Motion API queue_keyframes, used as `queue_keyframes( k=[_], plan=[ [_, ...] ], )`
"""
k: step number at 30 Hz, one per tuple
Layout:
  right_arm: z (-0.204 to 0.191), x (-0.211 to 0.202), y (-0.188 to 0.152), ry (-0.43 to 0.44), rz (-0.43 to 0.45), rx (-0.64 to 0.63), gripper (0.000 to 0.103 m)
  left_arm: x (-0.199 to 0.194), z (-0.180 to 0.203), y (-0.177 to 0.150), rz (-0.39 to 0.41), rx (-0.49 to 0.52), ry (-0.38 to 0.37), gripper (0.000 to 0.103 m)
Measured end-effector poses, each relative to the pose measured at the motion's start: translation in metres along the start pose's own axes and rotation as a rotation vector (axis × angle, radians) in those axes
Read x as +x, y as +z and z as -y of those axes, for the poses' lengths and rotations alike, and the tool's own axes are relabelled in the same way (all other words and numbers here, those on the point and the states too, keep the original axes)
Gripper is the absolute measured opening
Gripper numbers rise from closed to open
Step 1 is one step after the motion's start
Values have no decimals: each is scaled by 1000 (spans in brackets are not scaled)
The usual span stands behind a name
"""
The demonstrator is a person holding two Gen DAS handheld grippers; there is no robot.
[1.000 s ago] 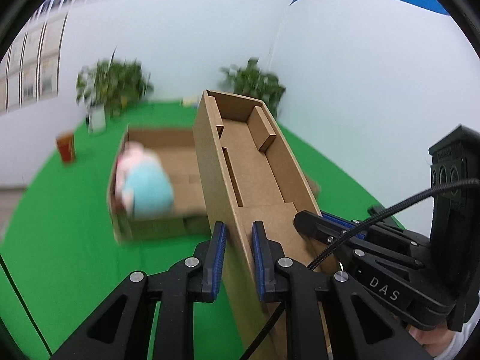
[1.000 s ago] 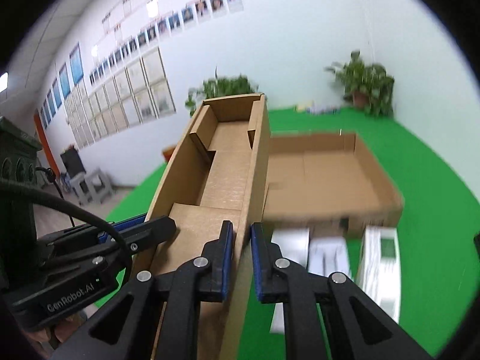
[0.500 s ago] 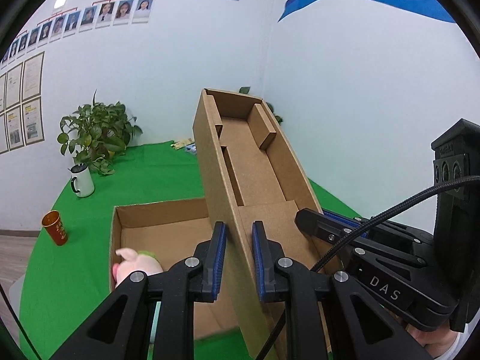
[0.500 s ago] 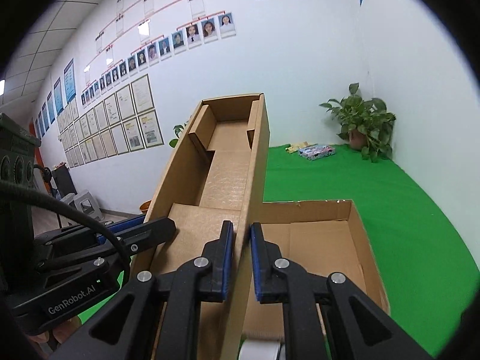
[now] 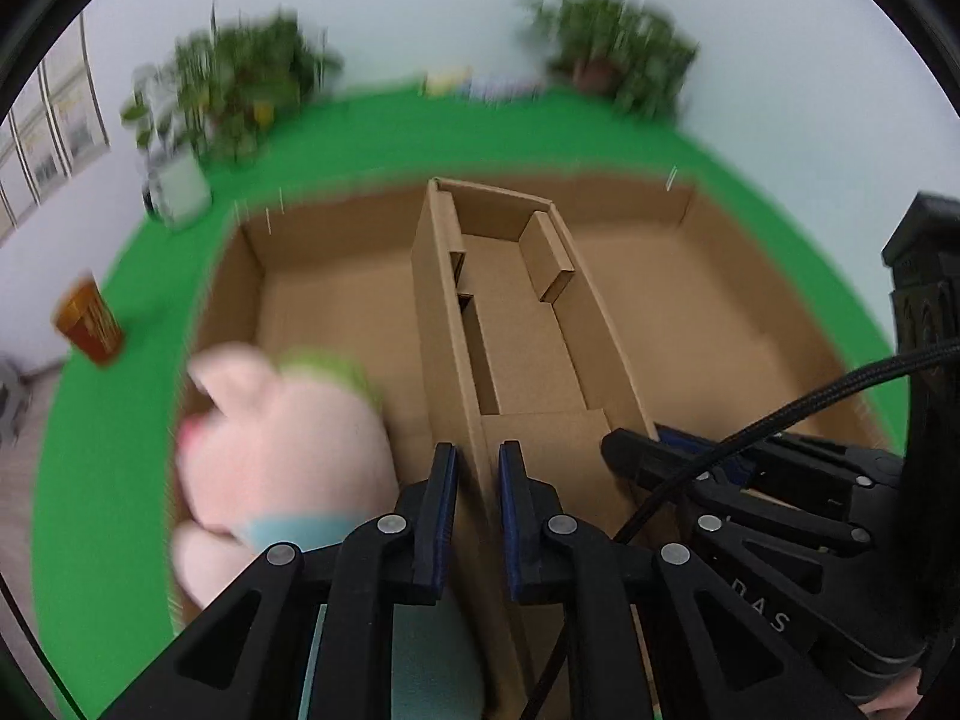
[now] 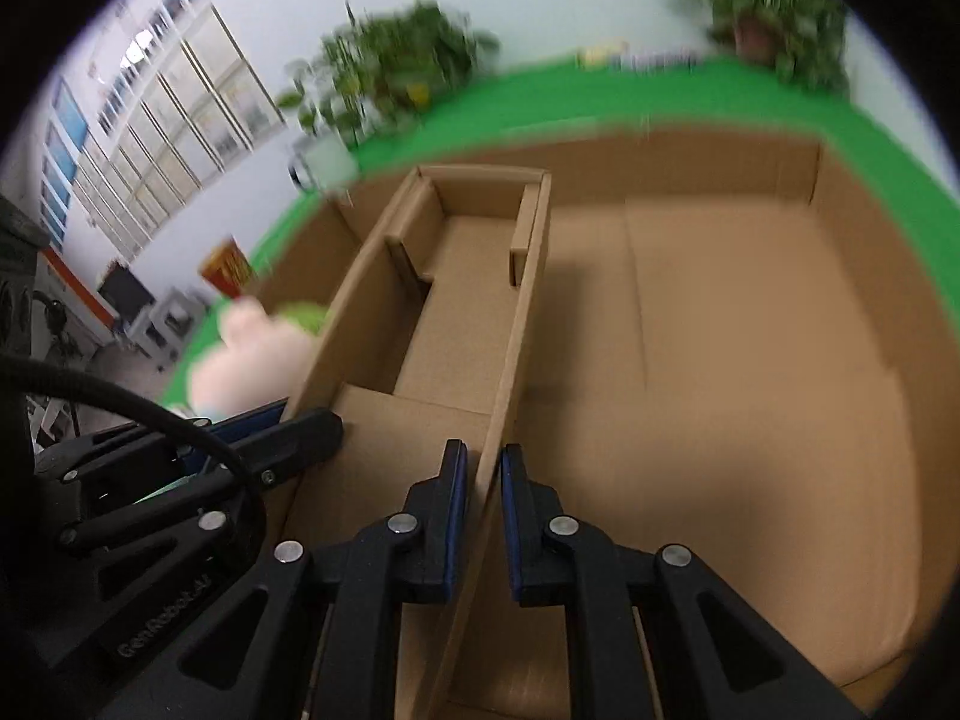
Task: Organize objects
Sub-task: 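Lower the cardboard tray into the box beside the plush pig and release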
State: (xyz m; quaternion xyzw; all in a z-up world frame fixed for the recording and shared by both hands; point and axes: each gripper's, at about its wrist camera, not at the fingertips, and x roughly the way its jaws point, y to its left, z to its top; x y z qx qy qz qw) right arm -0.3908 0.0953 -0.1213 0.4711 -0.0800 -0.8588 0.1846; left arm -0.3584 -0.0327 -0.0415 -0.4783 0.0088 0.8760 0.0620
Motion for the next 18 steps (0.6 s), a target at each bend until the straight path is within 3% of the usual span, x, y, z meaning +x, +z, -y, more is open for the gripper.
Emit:
queue_keyframes(
  k=[2, 7, 14, 16, 17, 18],
  plan=[
    [-4, 0, -5, 5, -2, -11, 14, 8, -5, -6, -12, -1, 9, 9],
    [-10, 2, -2, 28, -45, -41, 26, -27, 1, -23, 43, -6, -34, 19],
    [-16, 8, 1, 25, -38, -112, 26, -75, -13, -47, 113, -9, -25, 20],
    [-12, -3, -1, -21, -9, -98, 26, -88, -15, -52, 136, -16, -20, 21],
    [-11, -13, -3, -52, 38, -101, 26, -95, -15, -56, 157, -20, -12, 26],
    [-12, -29, -8, -77, 100, -117, 30, -105, -16, -62, 193, -26, 5, 38]
  ],
)
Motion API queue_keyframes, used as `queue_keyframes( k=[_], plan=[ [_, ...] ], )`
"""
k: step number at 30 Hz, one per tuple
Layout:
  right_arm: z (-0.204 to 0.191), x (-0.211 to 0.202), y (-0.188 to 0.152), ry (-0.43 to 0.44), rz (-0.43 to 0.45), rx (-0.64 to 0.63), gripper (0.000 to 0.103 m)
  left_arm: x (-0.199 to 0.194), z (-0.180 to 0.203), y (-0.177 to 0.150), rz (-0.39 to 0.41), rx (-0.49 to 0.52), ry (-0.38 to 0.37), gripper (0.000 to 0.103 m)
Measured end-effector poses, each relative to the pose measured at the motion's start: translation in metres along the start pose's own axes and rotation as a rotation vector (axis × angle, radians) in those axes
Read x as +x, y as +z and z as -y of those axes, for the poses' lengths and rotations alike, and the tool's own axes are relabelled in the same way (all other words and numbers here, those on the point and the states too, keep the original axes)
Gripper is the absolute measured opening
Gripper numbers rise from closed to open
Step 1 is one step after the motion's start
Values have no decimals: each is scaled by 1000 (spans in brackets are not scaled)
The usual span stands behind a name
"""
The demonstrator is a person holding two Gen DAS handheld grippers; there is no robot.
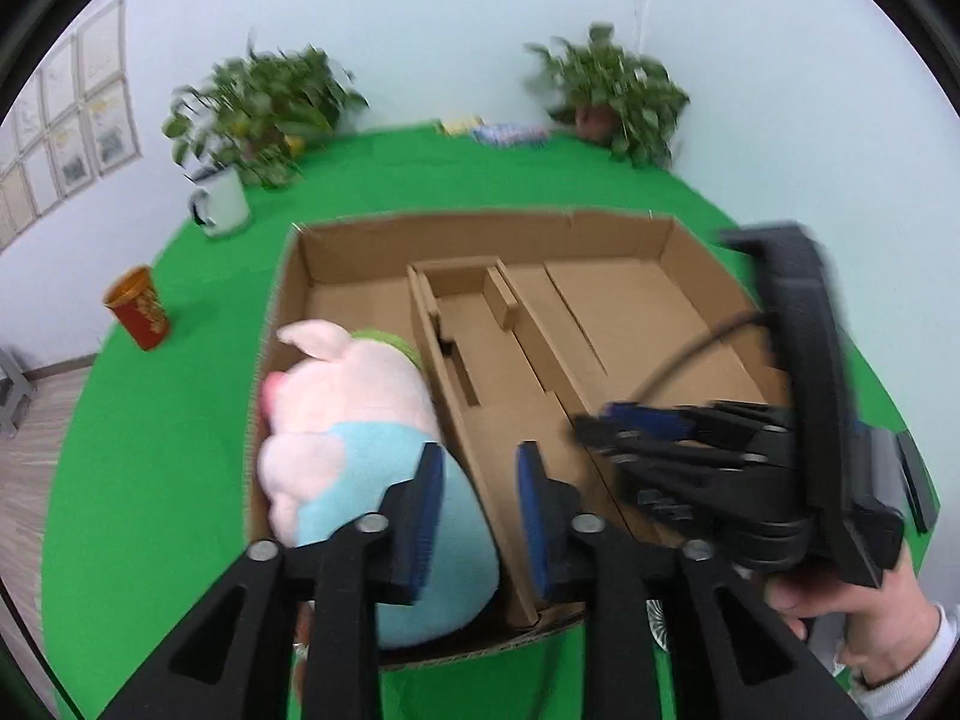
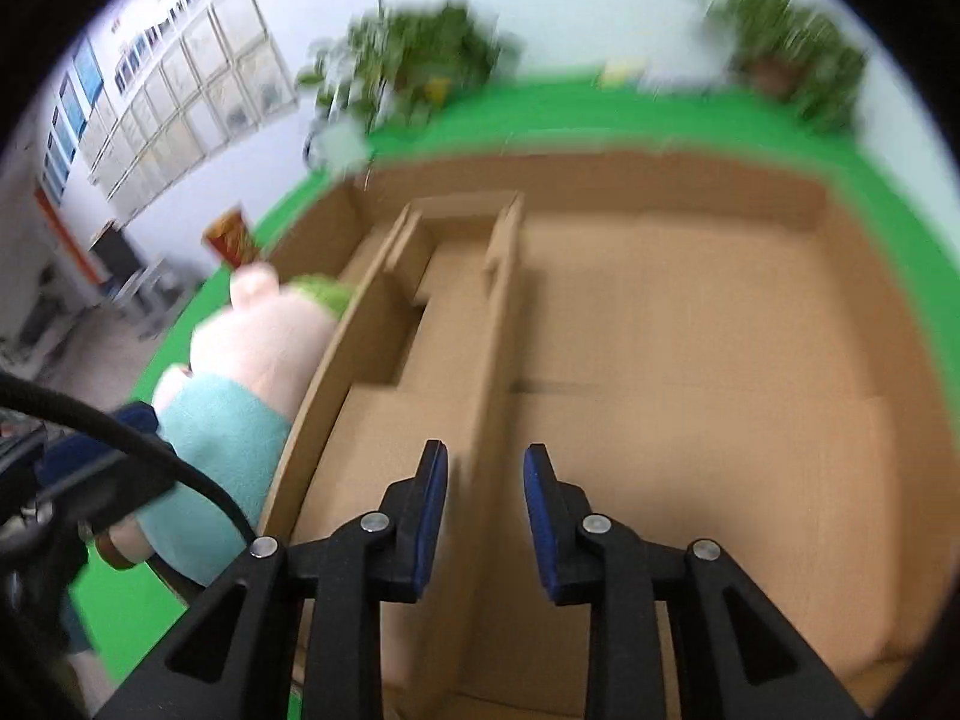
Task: Organize objects
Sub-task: 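Lower the cardboard tray into the box beside the plush pig and release, then move both tools toward the white hair dryer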
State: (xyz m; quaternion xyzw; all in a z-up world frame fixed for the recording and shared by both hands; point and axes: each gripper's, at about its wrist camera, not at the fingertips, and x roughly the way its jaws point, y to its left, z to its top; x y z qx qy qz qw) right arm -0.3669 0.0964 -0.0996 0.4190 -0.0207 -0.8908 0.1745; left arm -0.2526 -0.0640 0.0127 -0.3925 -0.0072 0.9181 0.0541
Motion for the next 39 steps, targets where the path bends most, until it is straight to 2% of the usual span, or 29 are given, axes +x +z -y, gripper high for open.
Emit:
queue_keyframes(
  k=[1, 2, 3, 4, 6, 7, 8, 10, 12, 14, 20, 28, 32, 35, 37, 39],
  plan=[
    [0, -22, -8, -17, 66, -21, 45, -12, 0, -2, 58, -1, 23, 53],
    [0, -40, -16, -29, 116, -32, 56, -24, 1, -6, 109, -3, 37, 61],
    [1, -62, -29, -39, 172, -32, 79, -36, 2, -10, 161, -4, 46, 77],
    [4, -87, -47, -34, 236, -21, 88, -54, 5, -18, 232, -12, 61, 92],
    [12, -125, -81, -35, 316, 10, 89, -75, 7, -31, 333, -32, 78, 103],
    [17, -143, -101, -59, 346, 37, 89, -87, 13, -41, 381, -48, 93, 103],
    [22, -155, -115, -78, 363, 63, 90, -95, 18, -48, 390, -53, 93, 103],
    [25, -176, -140, -115, 383, 100, 90, -103, 31, -63, 404, -57, 49, 103],
    [20, -187, -155, -168, 389, 70, 90, -106, 45, -76, 407, -41, -1, 103],
    [13, -191, -165, -236, 370, 24, 90, -104, 65, -88, 387, 7, -48, 103],
    [15, -192, -179, -277, 284, 54, 90, -92, 80, -103, 330, 43, -70, 103],
    [5, -186, -184, -239, 233, 42, 90, -62, 54, -125, 174, -35, -156, 103],
    [-3, -185, -187, -204, 216, 6, 90, -56, 45, -143, 146, -49, -177, 103],
    [-17, -178, -192, -109, 160, -86, 90, -51, 33, -147, 142, -97, -182, 103],
    [-31, -168, -198, -23, 100, -151, 90, -43, 25, -141, 110, -143, -197, 102],
    [-38, -163, -205, 26, 76, -167, 90, -36, 24, -133, 80, -160, -251, 102]
  ],
)
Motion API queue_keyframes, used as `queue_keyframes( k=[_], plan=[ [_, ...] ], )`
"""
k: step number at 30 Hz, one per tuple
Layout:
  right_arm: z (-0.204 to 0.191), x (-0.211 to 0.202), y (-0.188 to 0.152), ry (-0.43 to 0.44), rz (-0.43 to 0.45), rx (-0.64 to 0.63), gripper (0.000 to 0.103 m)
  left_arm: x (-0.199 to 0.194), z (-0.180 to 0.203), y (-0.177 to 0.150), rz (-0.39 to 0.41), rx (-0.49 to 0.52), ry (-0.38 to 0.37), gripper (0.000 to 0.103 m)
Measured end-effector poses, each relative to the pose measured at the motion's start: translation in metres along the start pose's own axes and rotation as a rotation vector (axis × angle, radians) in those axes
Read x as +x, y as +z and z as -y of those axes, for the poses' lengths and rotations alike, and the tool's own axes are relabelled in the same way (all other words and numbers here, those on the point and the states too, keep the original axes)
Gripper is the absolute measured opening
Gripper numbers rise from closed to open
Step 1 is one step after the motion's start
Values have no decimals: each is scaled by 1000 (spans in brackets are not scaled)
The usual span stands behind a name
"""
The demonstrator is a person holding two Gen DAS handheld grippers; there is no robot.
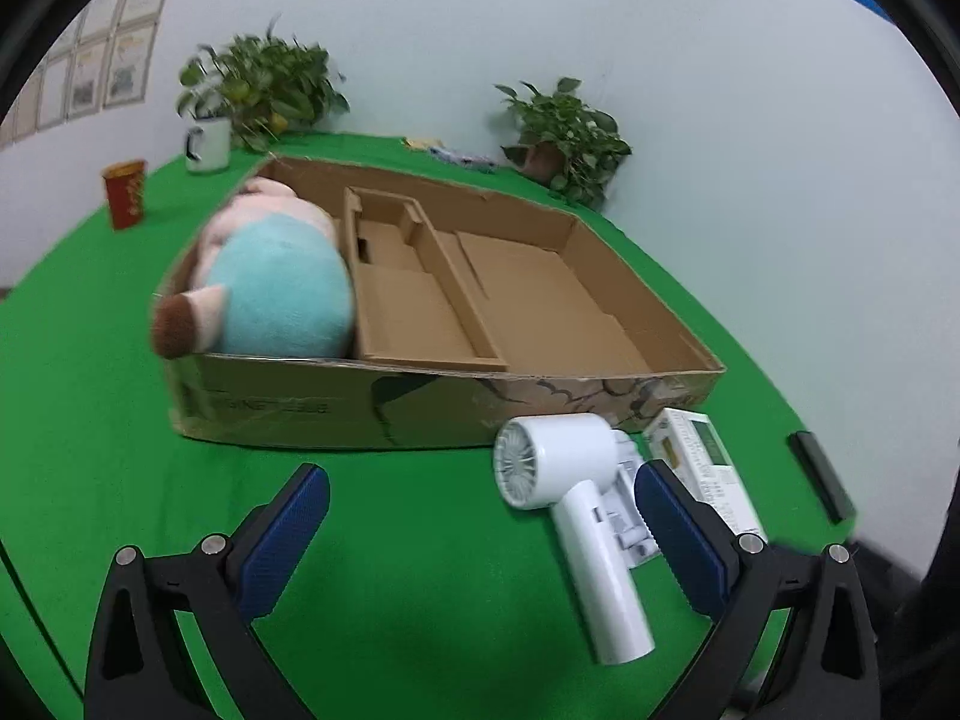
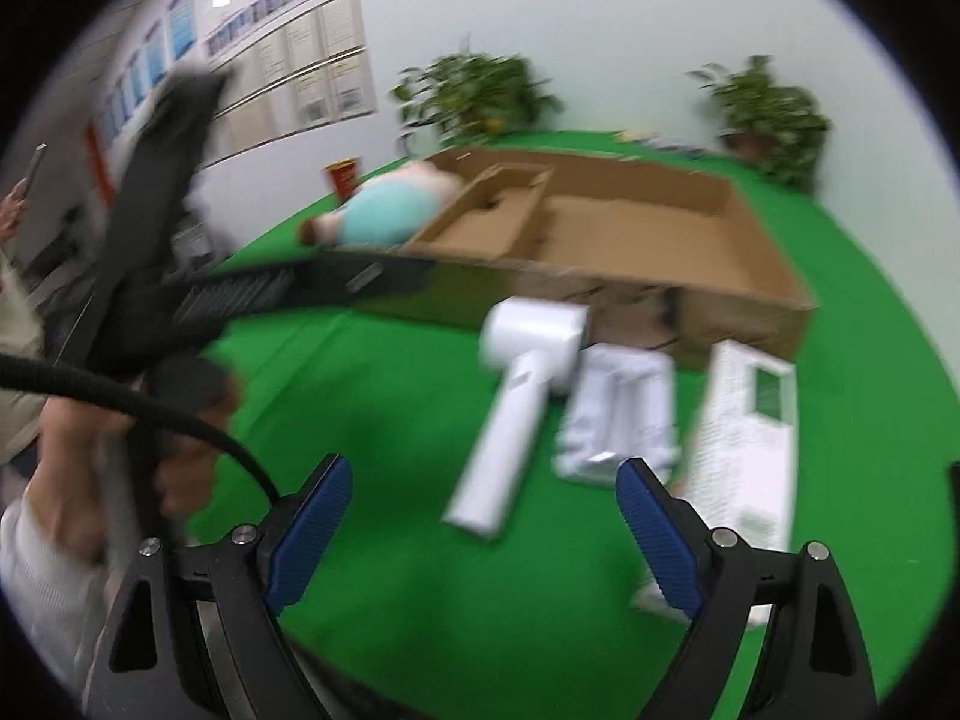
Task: Organize objects
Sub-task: 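Move both tools toward the white hair dryer, then grasp the white hair dryer handle with the left tool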
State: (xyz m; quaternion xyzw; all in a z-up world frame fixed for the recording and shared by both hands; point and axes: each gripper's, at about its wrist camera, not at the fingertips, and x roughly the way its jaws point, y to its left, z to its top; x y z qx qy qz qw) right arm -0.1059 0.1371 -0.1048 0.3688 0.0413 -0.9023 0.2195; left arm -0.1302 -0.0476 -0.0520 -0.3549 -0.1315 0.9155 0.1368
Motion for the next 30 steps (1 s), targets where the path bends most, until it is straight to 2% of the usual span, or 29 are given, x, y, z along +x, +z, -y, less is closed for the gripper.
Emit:
queue_keyframes(
  k=[3, 5, 7, 9, 11, 14, 16, 17, 19, 20, 22, 24, 27, 30],
  plan=[
    [0, 13, -7, 4, -29, 43, 89, 24, -2, 4, -86, -34, -126, 102],
    [3, 24, -9, -9, -51, 74, 89, 46, -2, 0, -184, -66, -204, 101],
    [-1, 31, -9, -26, -72, 49, 79, 64, 0, -6, -256, -84, -299, 101],
    [-5, 36, -9, -33, -84, 31, 77, 78, 0, -9, -307, -90, -341, 101],
    [-5, 41, -8, -25, -97, 52, 75, 89, -1, -12, -338, -93, -345, 98],
    [-3, 53, -5, -32, -131, 89, 62, 99, -7, -12, -350, -120, -359, 92],
    [-2, 60, -5, -47, -153, 93, 49, 100, -9, -11, -347, -132, -354, 80],
    [-1, 62, -6, -49, -163, 99, 46, 101, -10, -11, -347, -136, -345, 77],
    [2, 65, -9, -57, -177, 128, 34, 102, -9, -13, -360, -120, -337, 62],
    [2, 63, -9, -66, -174, 128, 32, 102, -7, -14, -359, -105, -328, 60],
    [2, 57, -13, -72, -183, 132, 30, 98, -6, -18, -356, -80, -301, 46],
    [0, 48, -21, -67, -195, 138, 29, 93, -4, -27, -388, -89, -321, 41],
    [-10, 31, -37, -33, -212, 125, 29, 77, 5, -44, -383, -65, -325, 41],
    [-12, 28, -38, -10, -215, 143, 31, 70, 5, -49, -375, -75, -309, 42]
  ],
)
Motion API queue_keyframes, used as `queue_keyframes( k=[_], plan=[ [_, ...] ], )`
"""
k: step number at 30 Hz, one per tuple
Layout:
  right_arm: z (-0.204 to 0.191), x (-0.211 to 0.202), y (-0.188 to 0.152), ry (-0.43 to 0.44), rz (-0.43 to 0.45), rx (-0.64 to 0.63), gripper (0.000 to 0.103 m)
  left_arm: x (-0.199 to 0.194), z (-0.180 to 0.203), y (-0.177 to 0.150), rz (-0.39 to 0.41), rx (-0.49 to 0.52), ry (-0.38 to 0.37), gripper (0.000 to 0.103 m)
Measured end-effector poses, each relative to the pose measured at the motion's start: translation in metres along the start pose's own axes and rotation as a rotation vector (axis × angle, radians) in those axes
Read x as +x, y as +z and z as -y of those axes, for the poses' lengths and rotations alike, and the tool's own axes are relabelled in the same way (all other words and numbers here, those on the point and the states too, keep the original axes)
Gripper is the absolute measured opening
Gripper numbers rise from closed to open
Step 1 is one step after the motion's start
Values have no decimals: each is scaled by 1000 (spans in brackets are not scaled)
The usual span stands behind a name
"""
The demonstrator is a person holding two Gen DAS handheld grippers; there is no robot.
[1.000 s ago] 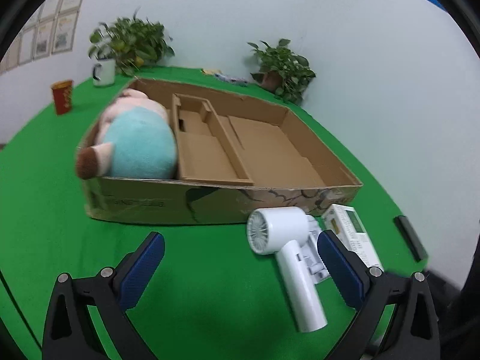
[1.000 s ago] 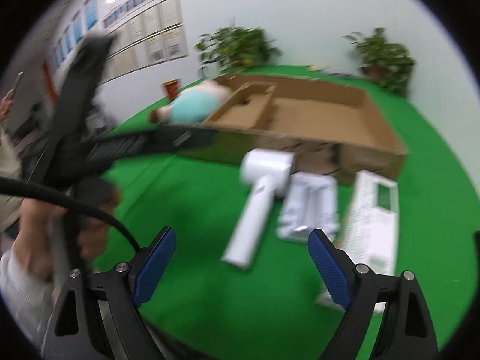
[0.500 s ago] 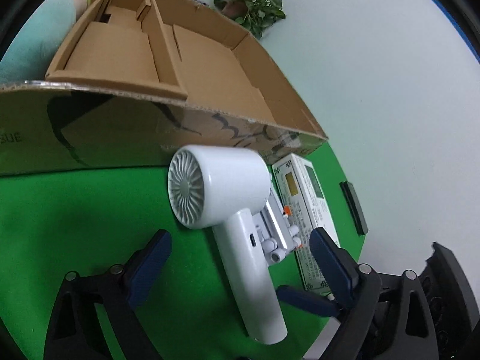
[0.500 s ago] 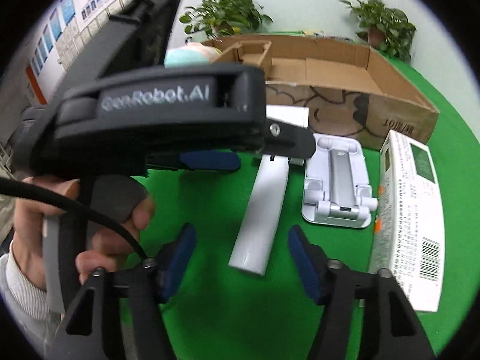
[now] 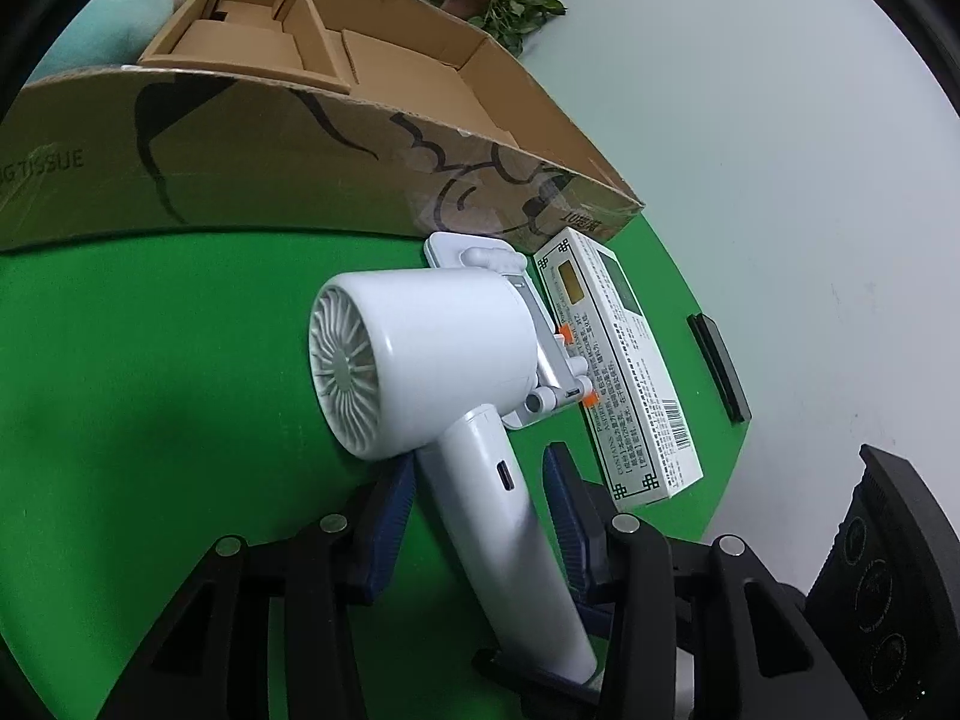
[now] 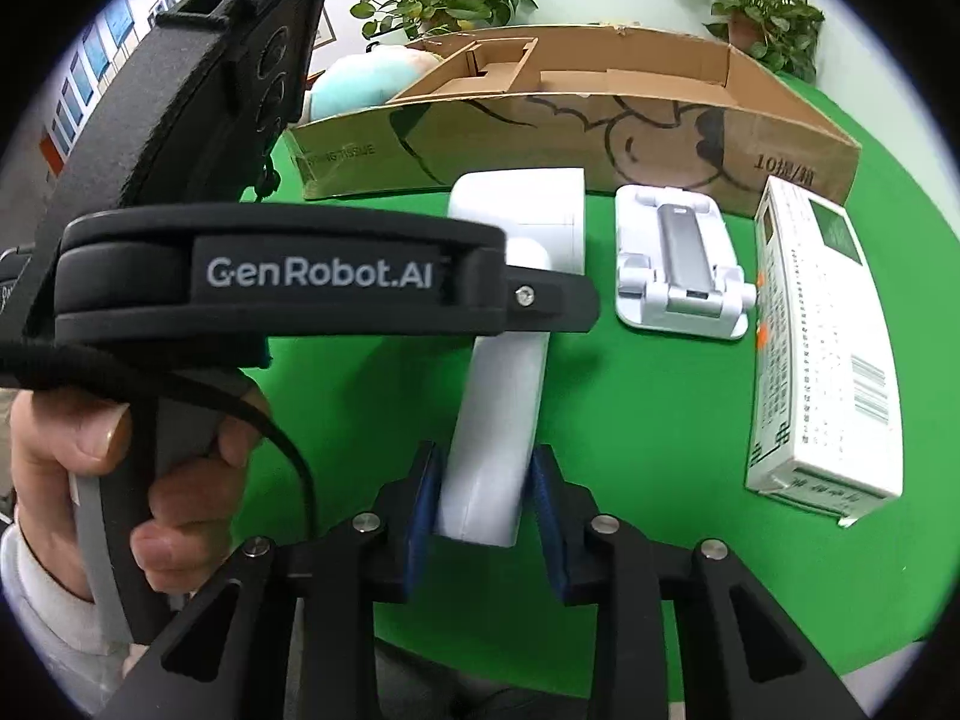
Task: Organize objects
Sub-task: 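Grasp the white hair dryer handle with the left tool, then lift the hair dryer with the left tool and carry it toward the box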
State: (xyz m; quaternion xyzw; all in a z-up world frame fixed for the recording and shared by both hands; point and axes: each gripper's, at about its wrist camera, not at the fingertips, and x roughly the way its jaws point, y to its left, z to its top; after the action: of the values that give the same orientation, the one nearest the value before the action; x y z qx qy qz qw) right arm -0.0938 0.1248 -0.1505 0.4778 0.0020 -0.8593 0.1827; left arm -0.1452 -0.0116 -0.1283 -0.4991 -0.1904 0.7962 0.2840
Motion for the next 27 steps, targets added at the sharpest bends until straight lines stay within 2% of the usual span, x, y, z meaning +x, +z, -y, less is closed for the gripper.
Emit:
queue_keyframes(
  k=[5, 8, 19, 27],
  plan=[
    [3, 2, 14, -7, 27, 9, 31, 1, -11, 11, -3, -53, -33, 43],
    [2, 9, 20, -14, 16, 9, 31, 1, -20, 14, 0, -86, -43, 33],
    [-12, 11, 7, -84, 38, -43, 31, -12, -39, 13, 42, -98, -98, 34],
    [-15, 15, 4, -131, 49, -69, 31, -12, -40, 12, 45, -97, -100, 34]
  ],
)
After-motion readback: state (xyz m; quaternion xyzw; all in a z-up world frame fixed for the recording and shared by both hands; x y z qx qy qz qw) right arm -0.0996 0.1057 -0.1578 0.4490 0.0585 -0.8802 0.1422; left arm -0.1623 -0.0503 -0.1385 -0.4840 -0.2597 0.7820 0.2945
